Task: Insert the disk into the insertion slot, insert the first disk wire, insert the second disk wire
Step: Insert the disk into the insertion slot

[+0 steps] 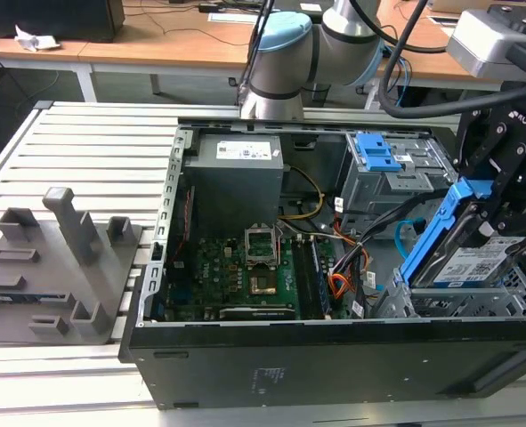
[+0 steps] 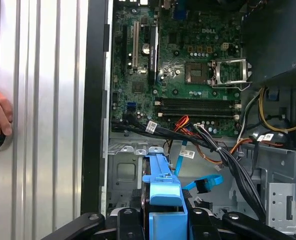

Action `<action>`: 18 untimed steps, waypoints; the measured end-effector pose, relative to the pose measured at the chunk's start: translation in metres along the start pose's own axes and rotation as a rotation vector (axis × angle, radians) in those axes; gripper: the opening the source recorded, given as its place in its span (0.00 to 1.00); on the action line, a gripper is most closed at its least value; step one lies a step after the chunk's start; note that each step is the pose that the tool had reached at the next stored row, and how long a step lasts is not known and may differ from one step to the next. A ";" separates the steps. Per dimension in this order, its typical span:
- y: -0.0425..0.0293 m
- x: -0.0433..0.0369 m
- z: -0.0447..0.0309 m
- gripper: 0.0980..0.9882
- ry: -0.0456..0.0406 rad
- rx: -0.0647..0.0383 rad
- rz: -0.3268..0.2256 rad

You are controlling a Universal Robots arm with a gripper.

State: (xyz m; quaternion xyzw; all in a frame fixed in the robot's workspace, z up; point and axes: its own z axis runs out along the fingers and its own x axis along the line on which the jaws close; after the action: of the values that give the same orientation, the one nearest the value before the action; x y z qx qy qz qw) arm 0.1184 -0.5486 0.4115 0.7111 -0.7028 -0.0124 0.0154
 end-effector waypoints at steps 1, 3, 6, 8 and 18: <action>0.0000 0.0000 0.0001 0.30 -0.0001 0.000 0.000; 0.0000 0.0000 0.0002 0.30 -0.0002 0.000 0.000; -0.0001 0.0000 0.0004 0.38 -0.0004 0.000 0.000; 0.0000 0.0000 0.0004 0.38 -0.0003 0.000 0.000; -0.0001 0.0000 0.0006 0.01 -0.0002 0.000 0.000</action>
State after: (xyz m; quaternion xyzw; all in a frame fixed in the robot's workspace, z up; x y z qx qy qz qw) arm 0.1184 -0.5485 0.4109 0.7112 -0.7028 -0.0125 0.0153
